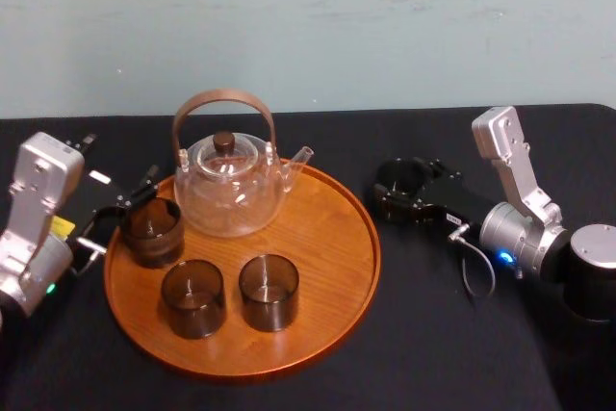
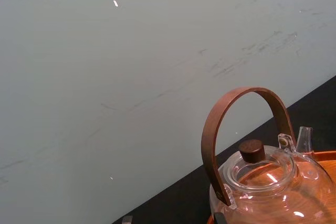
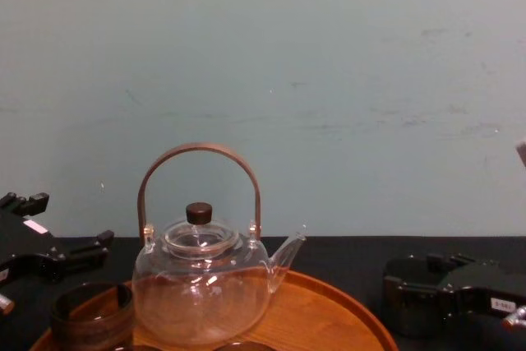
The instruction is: Pick up the glass from the table and place it on the tray.
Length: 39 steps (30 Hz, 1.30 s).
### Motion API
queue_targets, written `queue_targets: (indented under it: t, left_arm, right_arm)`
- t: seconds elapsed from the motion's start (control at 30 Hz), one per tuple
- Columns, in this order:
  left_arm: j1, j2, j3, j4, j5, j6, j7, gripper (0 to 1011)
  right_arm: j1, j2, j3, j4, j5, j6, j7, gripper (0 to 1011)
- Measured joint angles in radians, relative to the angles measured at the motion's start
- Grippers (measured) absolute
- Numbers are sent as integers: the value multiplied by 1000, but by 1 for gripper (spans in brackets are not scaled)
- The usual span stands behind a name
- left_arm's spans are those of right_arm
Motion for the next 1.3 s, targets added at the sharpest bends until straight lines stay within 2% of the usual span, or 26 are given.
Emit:
queue_targets:
  t: [0.57, 0.73, 1.03, 1.3]
  left_arm:
    - [0, 0, 0, 0, 0, 0, 0, 1001]
    - [0, 0, 0, 0, 0, 0, 0, 1001]
    - [0, 0, 0, 0, 0, 0, 0, 1001]
    - [0, 0, 0, 0, 0, 0, 0, 1001]
  right_arm:
    - [0, 1, 0, -3, 0, 1, 0, 903]
    - [-2, 19, 1, -94, -1, 7, -2, 902]
    - [-25, 49, -10, -221, -8, 18, -5, 903]
    - [-36, 59, -26, -287, 0, 17, 11, 902]
